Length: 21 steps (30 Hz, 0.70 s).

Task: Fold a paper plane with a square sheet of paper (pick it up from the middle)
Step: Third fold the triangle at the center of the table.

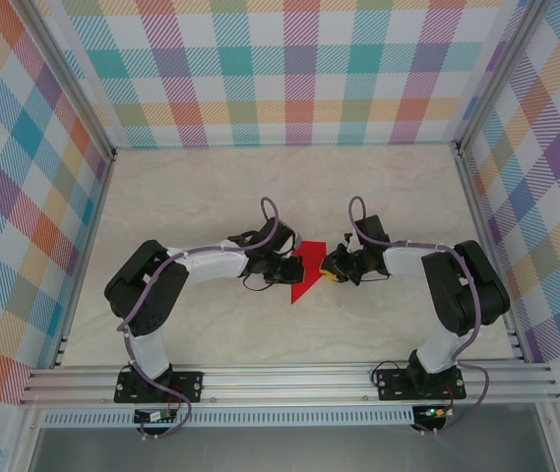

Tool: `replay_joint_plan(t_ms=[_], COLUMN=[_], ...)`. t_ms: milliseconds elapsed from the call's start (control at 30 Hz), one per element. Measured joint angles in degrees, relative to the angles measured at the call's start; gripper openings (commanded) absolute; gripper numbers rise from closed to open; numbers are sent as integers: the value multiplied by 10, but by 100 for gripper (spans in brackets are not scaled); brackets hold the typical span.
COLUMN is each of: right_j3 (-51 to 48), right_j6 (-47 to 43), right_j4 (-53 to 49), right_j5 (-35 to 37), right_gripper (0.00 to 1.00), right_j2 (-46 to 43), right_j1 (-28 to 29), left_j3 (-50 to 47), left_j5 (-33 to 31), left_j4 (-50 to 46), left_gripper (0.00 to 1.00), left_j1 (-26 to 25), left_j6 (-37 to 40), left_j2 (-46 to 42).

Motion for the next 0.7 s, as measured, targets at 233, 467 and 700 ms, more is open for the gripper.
replay_joint_plan(t_ms=[233,467,700], right_j3=[12,26,39], right_j6=[-16,-16,-12], right_j4=[-2,2,16], right_j5=[-29,-35,-31], right_gripper=[16,12,11], right_j2=[-38,-6,47], right_j1=[13,51,70], left_j3=[-3,-7,-9], left_j5=[-39,-40,-41], left_j4=[-1,7,10], left_gripper=[0,0,0], left_j1=[0,0,0], left_j6=[-2,-4,-4], left_j2=[19,20,20])
